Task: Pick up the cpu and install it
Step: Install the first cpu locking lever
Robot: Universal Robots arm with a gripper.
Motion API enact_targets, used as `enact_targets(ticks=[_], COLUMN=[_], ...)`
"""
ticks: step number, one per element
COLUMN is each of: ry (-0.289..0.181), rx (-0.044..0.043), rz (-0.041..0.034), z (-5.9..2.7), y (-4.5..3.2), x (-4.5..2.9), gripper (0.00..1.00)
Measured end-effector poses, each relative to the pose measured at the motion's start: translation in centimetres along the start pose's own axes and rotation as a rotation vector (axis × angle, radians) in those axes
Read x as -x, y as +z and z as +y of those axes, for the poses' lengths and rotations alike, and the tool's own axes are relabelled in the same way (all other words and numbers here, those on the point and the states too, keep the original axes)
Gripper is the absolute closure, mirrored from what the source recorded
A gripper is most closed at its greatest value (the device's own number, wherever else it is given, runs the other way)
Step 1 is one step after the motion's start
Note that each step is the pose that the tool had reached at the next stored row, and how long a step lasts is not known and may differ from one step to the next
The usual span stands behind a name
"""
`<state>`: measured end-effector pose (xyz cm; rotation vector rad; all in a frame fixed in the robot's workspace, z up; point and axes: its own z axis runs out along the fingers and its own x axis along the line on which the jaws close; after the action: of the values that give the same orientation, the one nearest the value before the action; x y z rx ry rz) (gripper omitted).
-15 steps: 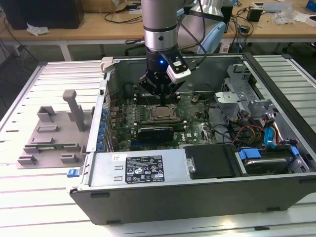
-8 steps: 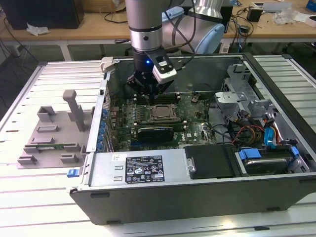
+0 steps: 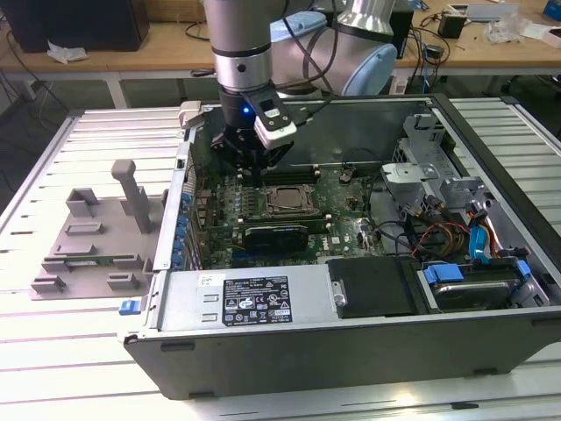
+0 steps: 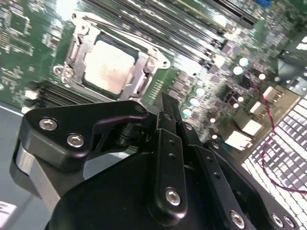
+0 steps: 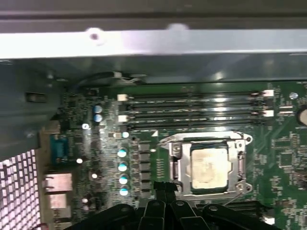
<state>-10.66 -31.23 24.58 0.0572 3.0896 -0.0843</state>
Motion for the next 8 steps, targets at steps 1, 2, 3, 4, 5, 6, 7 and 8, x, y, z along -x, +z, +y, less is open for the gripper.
enact_targets(ticks=[1, 2, 3, 4, 5, 6, 7, 8], ry=[0.000, 0.000, 0.000, 0.000, 0.000, 0.000, 0.000, 0.000], rx=[-0.0001, 0.0001, 0.0000, 0.0000, -0.0001, 0.0000, -0.0002, -0.0002], rz=[0.0000, -0.0001, -0.0001, -0.0001, 0.0000, 0.0000, 0.0001, 0.0001], z=[0.00, 0.00, 0.00, 0.00, -0.01, -0.01, -0.01, -0.02], y=[-0.01, -0.01, -0.01, -0.01, -0.01, -0.01, -0.06, -0.13], x=[-0.15, -0.22, -0.22, -0.22, -0.23, -0.24, -0.24, -0.24], gripper=[0.89, 0.89, 0.89, 0.89, 0.89, 0.89, 0.89, 0.89])
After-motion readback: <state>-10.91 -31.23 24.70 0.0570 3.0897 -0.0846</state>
